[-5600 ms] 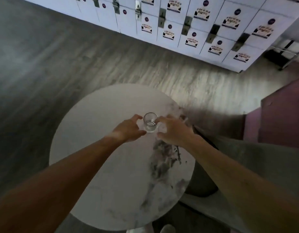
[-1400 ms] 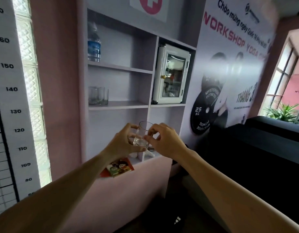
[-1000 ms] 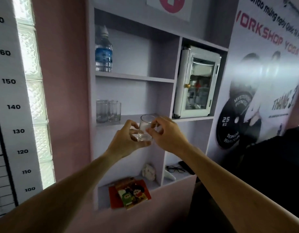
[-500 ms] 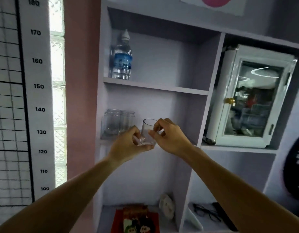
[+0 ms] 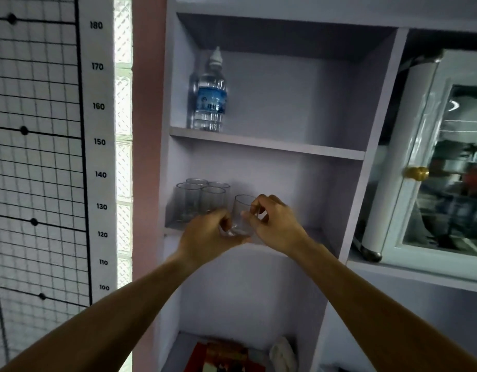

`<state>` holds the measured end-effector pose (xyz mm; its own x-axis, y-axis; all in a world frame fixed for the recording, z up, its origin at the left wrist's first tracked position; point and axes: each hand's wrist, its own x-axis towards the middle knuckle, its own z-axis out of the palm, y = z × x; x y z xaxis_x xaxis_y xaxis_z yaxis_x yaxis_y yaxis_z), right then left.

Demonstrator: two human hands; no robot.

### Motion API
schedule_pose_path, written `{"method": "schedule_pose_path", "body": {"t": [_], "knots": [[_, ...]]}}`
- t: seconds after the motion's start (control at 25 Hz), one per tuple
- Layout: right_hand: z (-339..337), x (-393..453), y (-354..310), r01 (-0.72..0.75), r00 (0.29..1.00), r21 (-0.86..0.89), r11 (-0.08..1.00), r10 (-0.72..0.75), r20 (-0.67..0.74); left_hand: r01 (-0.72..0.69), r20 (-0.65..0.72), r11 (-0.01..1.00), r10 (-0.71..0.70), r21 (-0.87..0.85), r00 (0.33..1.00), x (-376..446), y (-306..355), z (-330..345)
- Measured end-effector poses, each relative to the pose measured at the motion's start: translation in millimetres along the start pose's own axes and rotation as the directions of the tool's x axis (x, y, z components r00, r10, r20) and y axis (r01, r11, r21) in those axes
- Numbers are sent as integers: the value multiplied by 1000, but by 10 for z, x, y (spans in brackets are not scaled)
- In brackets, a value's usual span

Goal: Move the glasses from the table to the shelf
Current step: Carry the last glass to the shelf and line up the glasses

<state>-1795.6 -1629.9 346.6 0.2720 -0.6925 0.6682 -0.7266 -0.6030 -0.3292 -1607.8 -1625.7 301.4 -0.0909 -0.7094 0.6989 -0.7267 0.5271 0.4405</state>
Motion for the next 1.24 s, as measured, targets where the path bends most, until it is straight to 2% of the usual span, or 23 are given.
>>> {"method": "schedule_pose_path", "body": {"t": [0.44,0.72,1.0,1.24], "knots": [[267,161,212,-43,999,153,987,41,16,-29,-8,983,31,180,999,146,-45,72],[360,302,287,-91,995,216,972,82,50,-107,-32,928,127,358,991,172,-16,162],[454,397,342,-141,990,255,957,141,19,-156,-23,896,182,417,983,172,13,222],[504,462,434,-141,990,251,958,143,10,-135,-16,904,154,405,988,196,-7,237]]}}
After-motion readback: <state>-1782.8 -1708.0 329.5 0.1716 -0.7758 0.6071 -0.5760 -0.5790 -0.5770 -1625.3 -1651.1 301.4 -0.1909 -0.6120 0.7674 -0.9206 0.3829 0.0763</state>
